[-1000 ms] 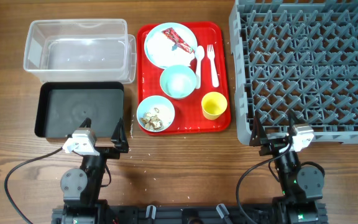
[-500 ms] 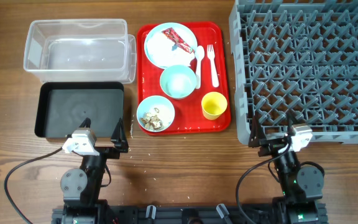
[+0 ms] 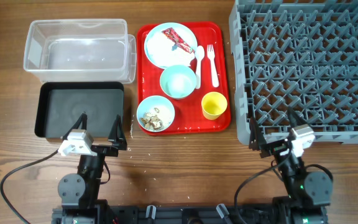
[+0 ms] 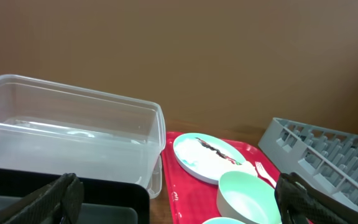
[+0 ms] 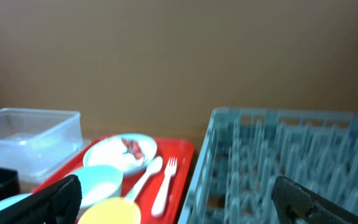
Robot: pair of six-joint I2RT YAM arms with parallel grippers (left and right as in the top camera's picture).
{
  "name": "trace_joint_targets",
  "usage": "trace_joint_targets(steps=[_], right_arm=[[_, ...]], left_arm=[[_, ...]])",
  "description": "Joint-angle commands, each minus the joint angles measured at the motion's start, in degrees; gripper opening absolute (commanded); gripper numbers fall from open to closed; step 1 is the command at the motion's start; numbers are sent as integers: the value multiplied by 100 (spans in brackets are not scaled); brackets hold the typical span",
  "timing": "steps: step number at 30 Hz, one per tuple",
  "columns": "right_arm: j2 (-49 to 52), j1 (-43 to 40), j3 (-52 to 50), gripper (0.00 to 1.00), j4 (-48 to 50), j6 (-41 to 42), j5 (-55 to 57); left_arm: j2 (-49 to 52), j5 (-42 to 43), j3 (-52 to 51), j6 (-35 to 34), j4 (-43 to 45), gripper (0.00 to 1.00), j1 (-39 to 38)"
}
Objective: Sort waste into correct bins and load items into the dishwasher rack
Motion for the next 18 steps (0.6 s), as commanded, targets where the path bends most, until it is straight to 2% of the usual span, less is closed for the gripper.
trace_joint_targets(steps=[1, 6, 12, 18], right_arm=[[151, 33, 533, 100, 39, -538, -96], [485, 33, 1056, 100, 48, -933, -98], [1021, 33, 1757, 100, 48, -1464, -101], [1963, 33, 2634, 100, -184, -1464, -129]], left_arm=[[-35, -94, 420, 170, 48, 100, 59], [236, -94, 997, 603, 46, 100, 59], [1038, -72, 1829, 599, 44, 100, 59], [2496, -28, 3134, 601, -199, 100, 59]])
